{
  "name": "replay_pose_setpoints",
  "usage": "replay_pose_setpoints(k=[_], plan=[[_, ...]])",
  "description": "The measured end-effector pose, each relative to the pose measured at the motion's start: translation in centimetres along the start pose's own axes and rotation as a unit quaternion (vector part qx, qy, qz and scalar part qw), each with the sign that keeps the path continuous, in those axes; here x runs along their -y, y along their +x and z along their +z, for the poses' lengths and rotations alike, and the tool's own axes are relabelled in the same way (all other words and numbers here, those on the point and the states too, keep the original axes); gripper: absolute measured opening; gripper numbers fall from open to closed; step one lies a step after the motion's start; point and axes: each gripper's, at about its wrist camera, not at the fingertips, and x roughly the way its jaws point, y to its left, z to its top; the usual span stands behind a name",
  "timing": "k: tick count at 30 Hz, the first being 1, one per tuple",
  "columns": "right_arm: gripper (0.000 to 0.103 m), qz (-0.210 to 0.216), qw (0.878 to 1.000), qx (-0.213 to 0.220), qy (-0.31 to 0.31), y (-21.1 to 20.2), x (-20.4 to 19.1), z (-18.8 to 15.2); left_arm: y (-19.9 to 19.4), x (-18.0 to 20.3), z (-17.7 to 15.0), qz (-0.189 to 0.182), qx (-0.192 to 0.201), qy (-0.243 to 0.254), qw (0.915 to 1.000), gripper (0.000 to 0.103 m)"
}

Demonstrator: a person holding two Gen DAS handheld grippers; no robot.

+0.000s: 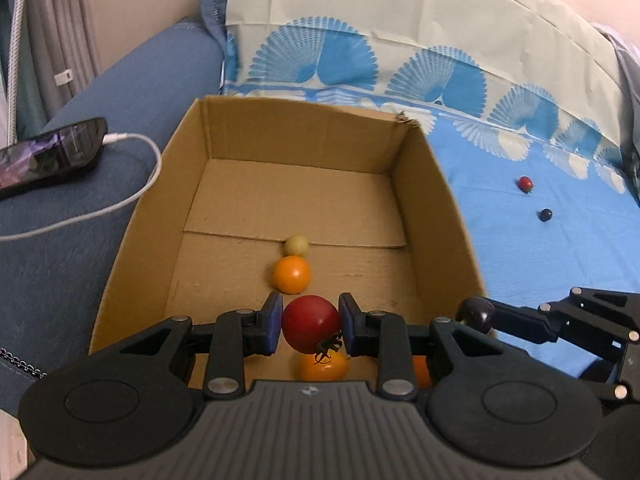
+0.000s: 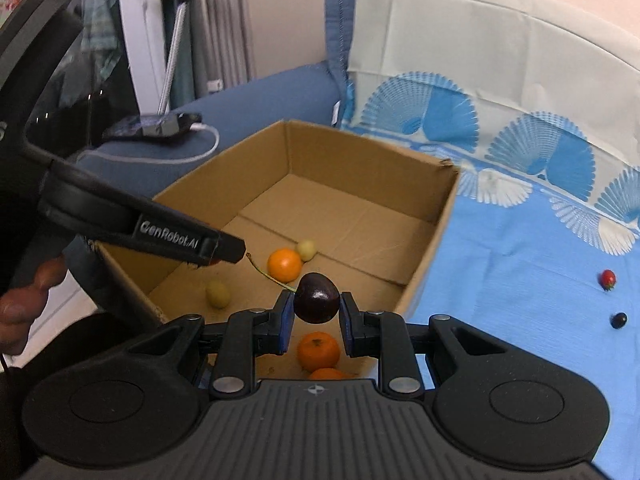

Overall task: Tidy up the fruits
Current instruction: 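Carry the cherry tomato and dark cherry over the box with both tools, then open both tools to drop the tomato and cherry into the box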

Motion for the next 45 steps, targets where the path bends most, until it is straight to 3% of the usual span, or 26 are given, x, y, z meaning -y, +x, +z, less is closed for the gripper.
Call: replay_pose_setpoints(k=[25,26,27,28,30,33,38,45], plan=[[0.025,-0.009,0.997,-0.069,-0.038,5.7,-1.0,-0.7,6.2,-1.6,-1.1,0.016,-0.045,0.01,0.9988,0.034],[0.025,-0.007,0.997,-0.068,-0.036,5.7,-1.0,-0.7,6.3,-1.6,-1.2,0.016,-0.044,0.009,0.9989,0.035],[0.025,-0.006,0.997,-0.07,-0.035,5.8,-0.9,-0.6,6.2,-1.7,-1.2,0.015,-0.041,0.007,0.999,0.048],[0.026,-0.006,0.997,-0.072,-0.036,5.8,-0.9,-0.6,6.0,-1.6,-1.1,0.011,-0.035,0.007,0.9993,0.074],[0.044,-0.011,0.996,-0.074,-0.042,5.6,-1.0,-0.4,5.0,-1.4,-0.8,0.018,-0.008,0.008,0.9998,0.102],[0.074,-0.017,0.996,-0.064,-0.059,4.6,-1.6,-0.2,3.7,-1.0,-0.6,0.032,0.016,0.023,0.9991,0.103],[0.088,-0.029,0.996,-0.045,-0.065,1.8,-2.3,-0.3,2.0,-1.0,-0.8,0.046,0.01,0.018,0.9987,0.103],[0.091,-0.037,0.999,-0.019,-0.015,-2.7,-2.6,-1.8,-1.9,-0.9,-2.7,0.063,0.007,0.005,0.998,0.103]])
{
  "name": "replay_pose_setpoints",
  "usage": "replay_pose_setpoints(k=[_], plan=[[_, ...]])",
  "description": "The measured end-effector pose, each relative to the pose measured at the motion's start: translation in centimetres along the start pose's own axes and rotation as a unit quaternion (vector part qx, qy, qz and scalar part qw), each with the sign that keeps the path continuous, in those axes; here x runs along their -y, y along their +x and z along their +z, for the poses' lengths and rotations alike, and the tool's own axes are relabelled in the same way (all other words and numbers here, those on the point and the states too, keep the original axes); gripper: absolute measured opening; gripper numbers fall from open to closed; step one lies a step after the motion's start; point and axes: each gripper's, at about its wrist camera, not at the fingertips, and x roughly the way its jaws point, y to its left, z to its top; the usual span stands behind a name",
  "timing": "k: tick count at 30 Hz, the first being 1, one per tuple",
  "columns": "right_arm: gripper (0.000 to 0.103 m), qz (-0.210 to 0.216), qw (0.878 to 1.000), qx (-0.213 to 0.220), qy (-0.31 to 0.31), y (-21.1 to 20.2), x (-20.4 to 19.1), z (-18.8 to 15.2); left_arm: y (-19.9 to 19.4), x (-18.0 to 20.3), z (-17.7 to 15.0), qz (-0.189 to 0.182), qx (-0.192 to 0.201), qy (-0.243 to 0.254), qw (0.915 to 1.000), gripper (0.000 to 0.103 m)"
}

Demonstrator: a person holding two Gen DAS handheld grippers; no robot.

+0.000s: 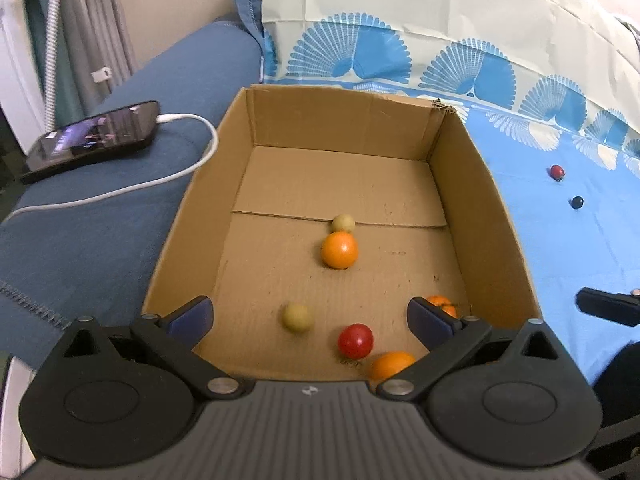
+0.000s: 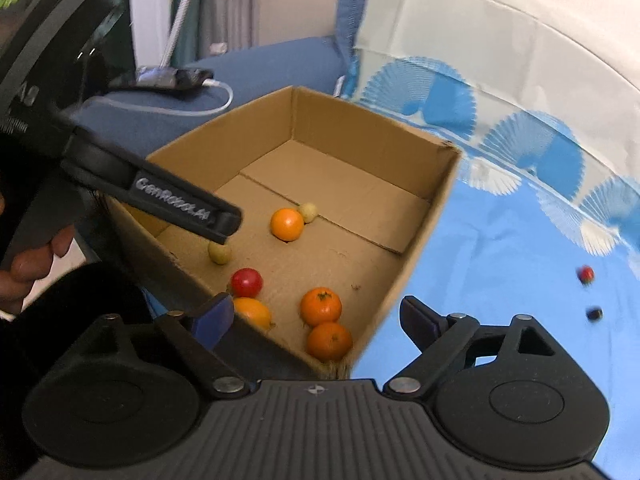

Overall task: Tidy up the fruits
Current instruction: 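Lift both tools out of the box and turn toward the last fruits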

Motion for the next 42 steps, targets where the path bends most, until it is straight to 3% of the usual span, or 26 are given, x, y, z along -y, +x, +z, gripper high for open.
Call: replay_pose_setpoints(k=[6,19,42], plan=[[0.093,-0.008,0.999,0.048,0.01,-3.7,-0.2,-0.1,-3.7,1.0,-1.2,0.004,0.02,0.014,0.9997,0.103],[0.095,-0.01,0.994,0.104,-0.013,-9.2,-1.9,-1.2,-10.9,3.2,-2.5,0.016,0.087,0.034,0.9955,0.103],[0.095,-0.019,0.99,0.136,-0.007,-12.0,-1.7,-2.4,-13.1,3.9,-3.7,0.021,0.104,0.038,0.9937,0.103]])
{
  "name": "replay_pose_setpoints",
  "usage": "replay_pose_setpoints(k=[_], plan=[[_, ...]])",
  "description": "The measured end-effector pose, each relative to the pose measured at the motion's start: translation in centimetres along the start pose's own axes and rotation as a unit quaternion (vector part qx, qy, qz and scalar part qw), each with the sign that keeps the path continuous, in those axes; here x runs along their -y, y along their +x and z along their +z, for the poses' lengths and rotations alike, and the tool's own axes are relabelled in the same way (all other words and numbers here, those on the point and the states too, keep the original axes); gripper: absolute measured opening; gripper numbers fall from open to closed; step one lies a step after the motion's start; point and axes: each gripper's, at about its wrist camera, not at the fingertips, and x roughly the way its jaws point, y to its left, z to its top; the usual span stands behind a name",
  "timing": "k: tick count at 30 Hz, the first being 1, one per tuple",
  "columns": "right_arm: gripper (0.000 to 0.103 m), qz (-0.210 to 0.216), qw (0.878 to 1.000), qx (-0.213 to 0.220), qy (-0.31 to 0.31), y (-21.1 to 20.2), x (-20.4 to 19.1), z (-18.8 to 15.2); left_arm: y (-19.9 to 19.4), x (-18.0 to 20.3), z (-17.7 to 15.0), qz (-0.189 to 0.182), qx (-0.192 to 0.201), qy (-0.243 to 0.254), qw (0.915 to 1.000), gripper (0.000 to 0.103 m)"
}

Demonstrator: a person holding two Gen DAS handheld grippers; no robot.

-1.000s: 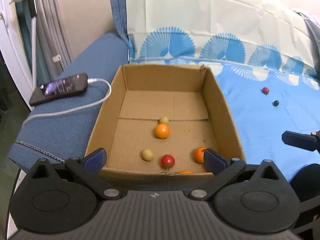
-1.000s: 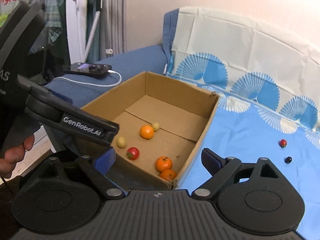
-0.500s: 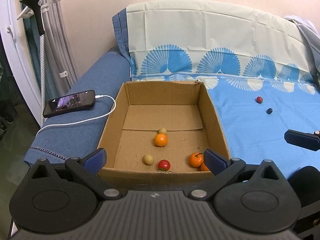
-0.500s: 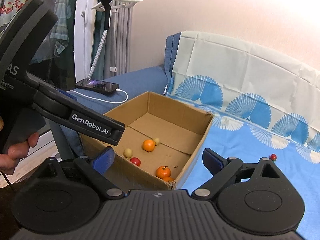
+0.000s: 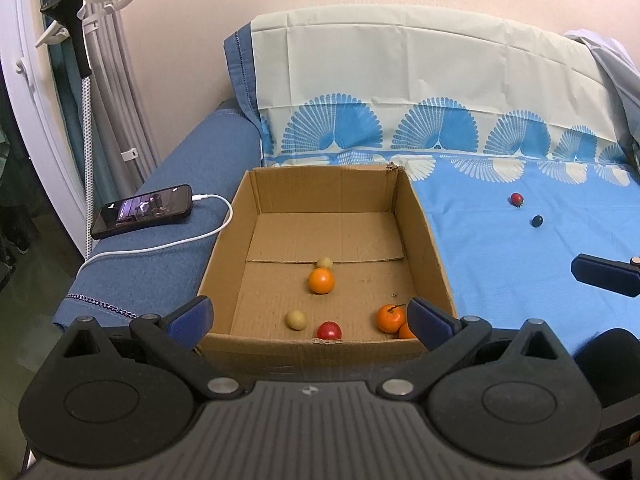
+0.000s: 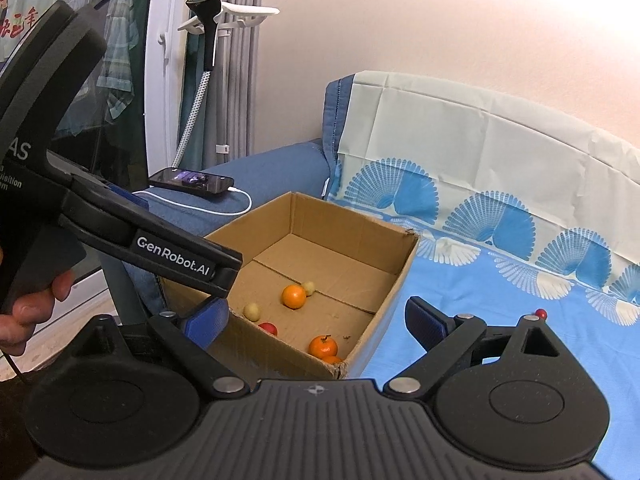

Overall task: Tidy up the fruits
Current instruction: 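Lift both tools out of the box and turn toward the last fruits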

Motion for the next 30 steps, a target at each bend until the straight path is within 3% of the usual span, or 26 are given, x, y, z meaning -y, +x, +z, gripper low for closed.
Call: replay_pose_setpoints(k=[22,30], plan=[[0.095,-0.003,0.999,-0.016,0.029,1.7,0.9,-0.5,2.2,0.7,0.0,0.002,-0.025,0.013,0.9996,0.103],[0.095,-0.021,0.996,-0.027,0.077,3.3,4.3,-1.8,5.0,3.1,1.3,-0.003,-0.05,0.036,0.9981,0.103]])
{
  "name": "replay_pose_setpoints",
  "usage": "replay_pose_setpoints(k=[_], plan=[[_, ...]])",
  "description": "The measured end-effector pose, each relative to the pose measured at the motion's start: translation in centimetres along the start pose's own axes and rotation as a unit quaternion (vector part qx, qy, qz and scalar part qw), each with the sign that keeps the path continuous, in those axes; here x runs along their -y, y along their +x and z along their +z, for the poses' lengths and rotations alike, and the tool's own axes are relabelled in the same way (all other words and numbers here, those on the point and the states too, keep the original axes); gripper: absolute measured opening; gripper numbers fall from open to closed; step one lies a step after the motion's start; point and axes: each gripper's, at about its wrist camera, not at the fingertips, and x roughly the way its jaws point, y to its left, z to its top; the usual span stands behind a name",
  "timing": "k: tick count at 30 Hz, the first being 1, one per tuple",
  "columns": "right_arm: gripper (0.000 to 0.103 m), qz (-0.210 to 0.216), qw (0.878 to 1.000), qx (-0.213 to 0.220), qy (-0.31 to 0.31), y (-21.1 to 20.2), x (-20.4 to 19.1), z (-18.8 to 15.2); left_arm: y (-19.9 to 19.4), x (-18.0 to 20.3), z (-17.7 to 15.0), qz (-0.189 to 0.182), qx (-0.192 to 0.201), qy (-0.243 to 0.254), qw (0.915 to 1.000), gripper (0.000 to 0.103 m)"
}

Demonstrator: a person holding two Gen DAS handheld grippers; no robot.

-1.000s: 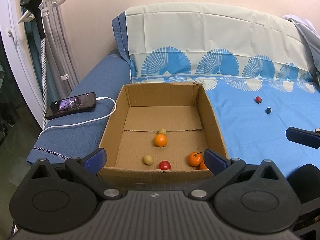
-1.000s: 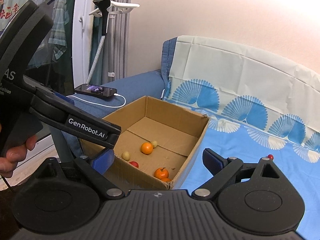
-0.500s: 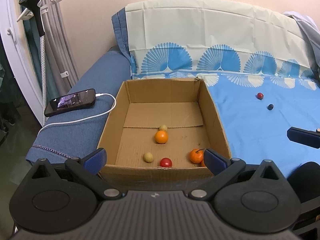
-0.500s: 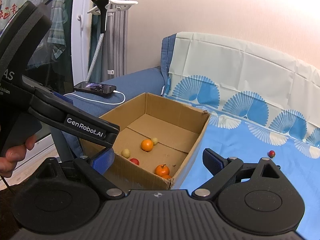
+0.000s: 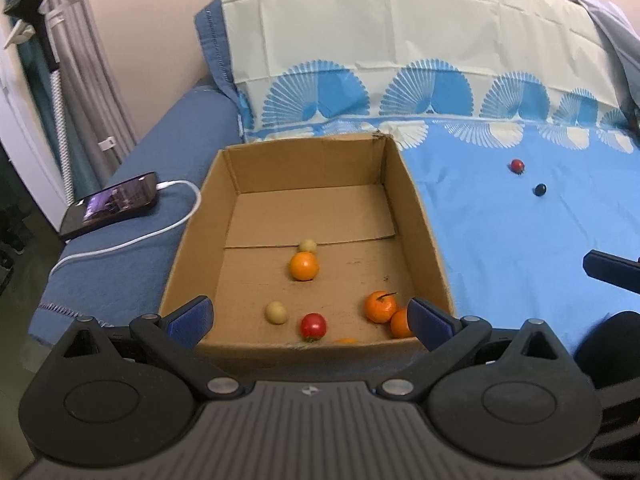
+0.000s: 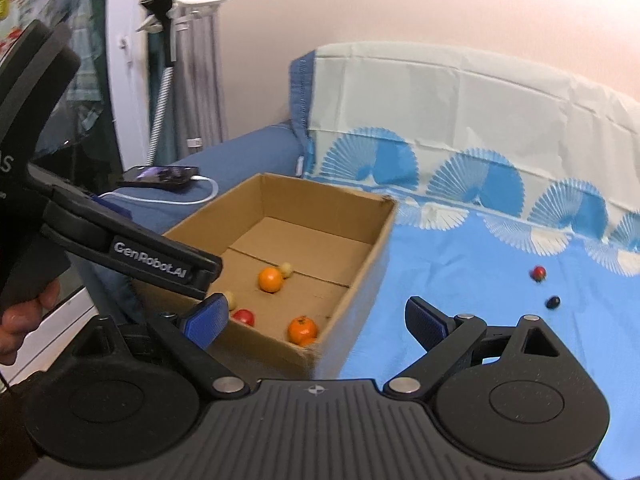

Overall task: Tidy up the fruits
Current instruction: 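Lift both tools out of the box and turn toward the last fruits, then grasp the last cherry tomato with the left tool while the right tool grasps the last dark cherry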

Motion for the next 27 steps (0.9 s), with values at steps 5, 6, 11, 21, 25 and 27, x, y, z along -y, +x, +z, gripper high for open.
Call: replay_pose_setpoints(k=[5,6,11,21,25,27], plan=[[0.095,-0.043,0.998,-0.008,0.05,1.5,4.8,-0.6,2.8,2.9,2.4,-0.018,-0.02,0.019,0.9995,0.103],[0.095,-0.052,0.996,-0.011,0.069,1.9,6.2,-0.7,3.7,3.5,3.1,-0.028,-0.028,0.019,0.999,0.103],[0.095,-0.131,0.984,-0.015,0.119,4.5,13.5,-1.6,8.4,7.6,7.2,-0.07,-0.052,0.017,0.996,0.103],[0.098,-0.252,0.948,-0.025,0.192,15.4,28.8,-4.5,21.2,21.7,16.6,-0.175,-0.036,0.043,0.9829,0.103],[0.098,-0.264,0.935,-0.04,0.231,21.2,33.7,-5.7,27.0,27.1,19.0,-0.203,-0.051,0.053,0.9764,0.103],[0.098,-0.27,0.936,-0.047,0.223,23.6,35.0,-6.0,29.6,29.3,19.9,-0.215,-0.053,0.056,0.9736,0.103]])
